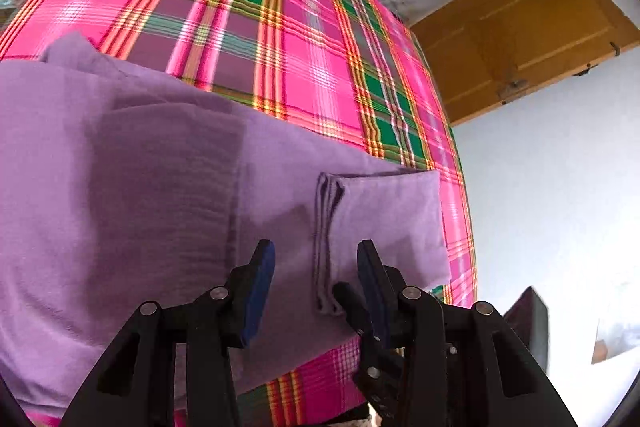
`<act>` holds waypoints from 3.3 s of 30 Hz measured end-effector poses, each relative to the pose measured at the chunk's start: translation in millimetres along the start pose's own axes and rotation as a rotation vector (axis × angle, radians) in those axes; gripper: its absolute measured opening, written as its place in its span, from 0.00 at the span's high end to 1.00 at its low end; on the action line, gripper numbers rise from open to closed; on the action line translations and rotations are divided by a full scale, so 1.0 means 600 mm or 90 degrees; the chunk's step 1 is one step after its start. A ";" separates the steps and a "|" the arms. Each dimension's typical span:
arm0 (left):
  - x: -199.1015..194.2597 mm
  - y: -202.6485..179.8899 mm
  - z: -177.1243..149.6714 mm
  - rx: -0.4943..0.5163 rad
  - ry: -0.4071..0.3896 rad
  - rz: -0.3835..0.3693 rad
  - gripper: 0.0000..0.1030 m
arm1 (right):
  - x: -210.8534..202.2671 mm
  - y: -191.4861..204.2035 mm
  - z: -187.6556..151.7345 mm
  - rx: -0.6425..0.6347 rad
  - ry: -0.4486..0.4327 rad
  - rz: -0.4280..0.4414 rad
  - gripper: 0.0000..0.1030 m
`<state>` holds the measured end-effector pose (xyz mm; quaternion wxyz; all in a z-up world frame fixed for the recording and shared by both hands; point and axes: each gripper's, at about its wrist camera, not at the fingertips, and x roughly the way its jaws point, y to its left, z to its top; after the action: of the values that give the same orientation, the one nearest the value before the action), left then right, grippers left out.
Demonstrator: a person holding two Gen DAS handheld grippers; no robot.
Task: Fold clothes
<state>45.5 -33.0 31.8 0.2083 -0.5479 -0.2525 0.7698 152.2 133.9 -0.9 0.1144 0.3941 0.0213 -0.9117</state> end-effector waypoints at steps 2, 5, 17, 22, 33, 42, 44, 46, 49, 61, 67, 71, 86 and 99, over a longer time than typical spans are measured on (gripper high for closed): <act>-0.005 0.006 0.000 -0.005 -0.003 0.000 0.57 | -0.005 0.005 0.005 0.000 -0.002 -0.001 0.74; -0.014 0.013 0.000 -0.010 -0.008 -0.007 0.57 | -0.005 0.015 0.010 0.000 -0.010 0.006 0.74; -0.058 0.049 -0.012 -0.028 -0.038 -0.003 0.57 | 0.015 0.066 0.010 -0.056 0.008 -0.020 0.74; -0.098 0.087 -0.027 -0.044 -0.063 0.007 0.57 | -0.004 0.077 0.020 -0.052 0.003 -0.027 0.74; -0.159 0.170 -0.064 -0.087 -0.115 0.053 0.57 | -0.004 0.163 0.026 -0.106 -0.034 0.087 0.74; -0.179 0.250 -0.109 -0.129 -0.108 0.058 0.57 | 0.000 0.179 0.017 -0.134 -0.016 0.037 0.73; -0.186 0.258 -0.119 -0.125 -0.109 0.051 0.57 | -0.006 0.189 0.020 -0.145 -0.016 0.024 0.73; -0.192 0.266 -0.129 -0.122 -0.111 0.044 0.57 | -0.005 0.195 0.021 -0.147 -0.014 0.022 0.73; -0.201 0.276 -0.150 -0.117 -0.112 0.043 0.57 | -0.006 0.197 0.023 -0.139 -0.011 0.016 0.73; -0.228 0.305 -0.184 -0.133 -0.117 0.056 0.57 | -0.040 0.237 0.039 -0.163 -0.065 0.057 0.73; -0.230 0.318 -0.178 -0.155 -0.123 0.038 0.57 | 0.023 0.289 0.022 -0.207 -0.001 0.102 0.73; -0.233 0.326 -0.174 -0.163 -0.125 0.037 0.57 | 0.023 0.308 0.001 -0.252 0.019 0.097 0.73; -0.235 0.344 -0.133 -0.179 -0.133 0.030 0.57 | 0.007 0.443 -0.018 -0.411 -0.024 0.205 0.56; -0.217 0.343 -0.098 -0.170 -0.120 0.026 0.56 | 0.052 0.453 -0.011 -0.369 -0.018 0.169 0.55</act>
<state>133.1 -262.8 -15.1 0.0936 -0.5013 -0.3599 0.7813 197.4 -135.6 -13.9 0.3398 0.3316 0.2271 -0.8503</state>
